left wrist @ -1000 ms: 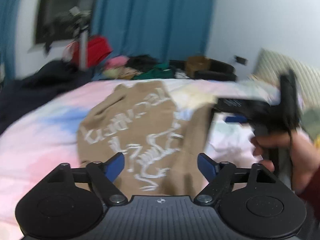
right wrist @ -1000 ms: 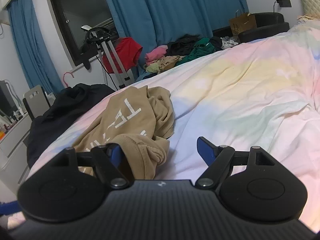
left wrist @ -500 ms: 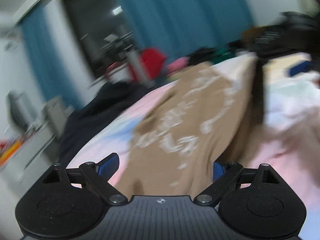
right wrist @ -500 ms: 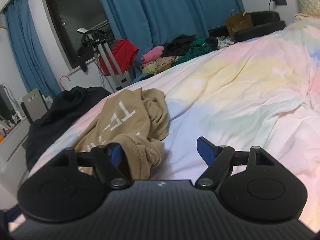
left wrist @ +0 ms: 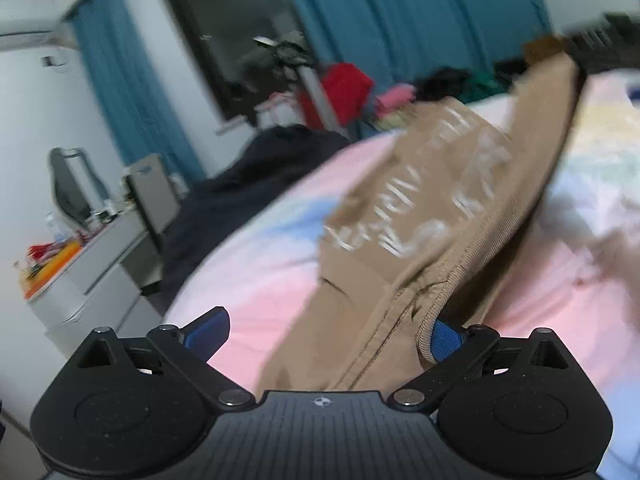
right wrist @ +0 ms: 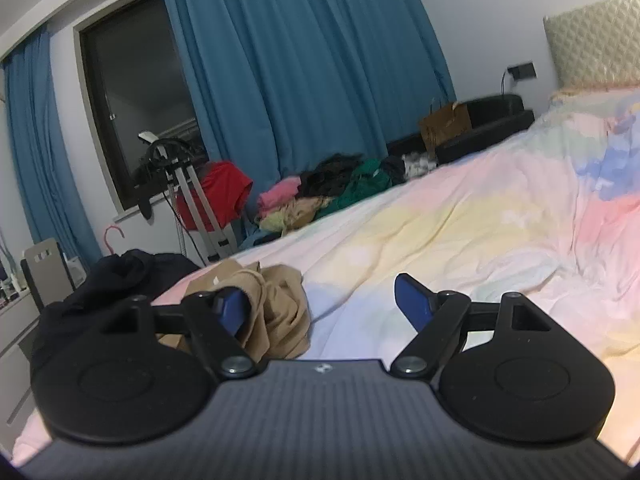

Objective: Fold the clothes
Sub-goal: 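Lift the shirt up with both grippers to shake it open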

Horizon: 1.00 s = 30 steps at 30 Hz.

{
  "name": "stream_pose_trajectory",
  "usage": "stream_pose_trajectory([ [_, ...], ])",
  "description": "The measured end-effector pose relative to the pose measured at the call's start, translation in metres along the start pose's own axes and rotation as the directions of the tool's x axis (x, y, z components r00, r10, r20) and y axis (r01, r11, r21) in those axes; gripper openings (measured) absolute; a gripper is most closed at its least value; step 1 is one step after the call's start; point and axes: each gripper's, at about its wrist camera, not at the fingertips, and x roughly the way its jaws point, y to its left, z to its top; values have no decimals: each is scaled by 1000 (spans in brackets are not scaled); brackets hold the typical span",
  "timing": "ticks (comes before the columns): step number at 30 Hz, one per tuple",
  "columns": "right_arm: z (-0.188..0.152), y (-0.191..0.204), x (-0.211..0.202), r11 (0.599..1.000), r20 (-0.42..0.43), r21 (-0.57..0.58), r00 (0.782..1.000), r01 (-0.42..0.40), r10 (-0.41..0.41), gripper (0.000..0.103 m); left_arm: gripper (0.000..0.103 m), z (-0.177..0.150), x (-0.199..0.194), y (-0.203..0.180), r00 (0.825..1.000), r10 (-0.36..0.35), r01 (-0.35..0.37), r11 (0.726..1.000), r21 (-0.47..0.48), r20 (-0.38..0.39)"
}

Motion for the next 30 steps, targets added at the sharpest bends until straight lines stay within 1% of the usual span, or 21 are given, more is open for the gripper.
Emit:
stream_pose_trajectory([
  [2, -6, 0, 10, 1000, -86, -8, 996, -26, 26, 79, 101, 1, -3, 23, 999, 33, -32, 994, -107, 15],
  [3, -9, 0, 15, 999, -131, -9, 990, -50, 49, 79, 101, 2, -4, 36, 998, 51, -47, 985, -166, 21],
  [4, -12, 3, 15, 998, -151, -18, 987, -66, 63, 79, 101, 2, -6, 49, 997, 69, -61, 973, -224, 26],
  [5, -14, 6, 13, 997, -161, -32, 985, -76, 70, 78, 101, 3, -8, 62, 996, 86, -75, 957, -281, 30],
  [6, -16, 10, 12, 995, -170, -47, 982, -87, 77, 78, 101, 4, -9, 75, 994, 105, -88, 937, -338, 32],
  [7, -16, 15, 7, 993, -164, -75, 983, -93, 80, 78, 101, 6, -13, 82, 992, 117, -92, 927, -363, 47],
  [9, -6, 27, -6, 987, -111, -127, 990, -96, 82, 78, 101, 11, -22, 91, 987, 137, -93, 919, -384, 90],
  [11, 14, 36, -18, 984, -62, -142, 993, -105, 97, 78, 101, 23, -34, 99, 977, 160, -91, 913, -397, 144],
  [12, 27, 40, -22, 983, -47, -143, 993, -111, 105, 78, 101, 31, -40, 104, 972, 168, -87, 909, -407, 167],
  [14, 60, 50, -33, 982, -7, -146, 993, -120, 120, 78, 101, 59, -56, 118, 960, 168, -56, 898, -437, 222],
  [16, 98, 63, -46, 980, 45, -149, 989, -130, 138, 78, 101, 93, -69, 132, 941, 179, -32, 893, -449, 288],
  [18, 140, 77, -65, 978, 115, -150, 980, -147, 165, 78, 101, 130, -85, 149, 921, 185, -9, 891, -454, 344],
  [20, 183, 92, -85, 973, 167, -164, 968, -162, 189, 78, 101, 170, -102, 170, 904, 180, 25, 884, -466, 389],
  [22, 227, 112, -109, 964, 219, -211, 953, -162, 209, 78, 101, 209, -123, 192, 879, 184, 50, 881, -470, 439],
  [24, 265, 130, -134, 952, 273, -267, 935, -151, 225, 78, 101, 247, -144, 215, 861, 180, 80, 876, -475, 476],
  [26, 303, 143, -162, 943, 318, -296, 915, -153, 249, 78, 101, 281, -168, 241, 842, 160, 128, 869, -478, 515],
  [28, 337, 152, -189, 937, 356, -309, 893, -165, 275, 78, 101, 312, -197, 264, 817, 144, 164, 870, -464, 558],
  [30, 368, 160, -219, 931, 400, -325, 868, -167, 296, 78, 101, 339, -227, 283, 791, 138, 184, 876, -447, 596],
])
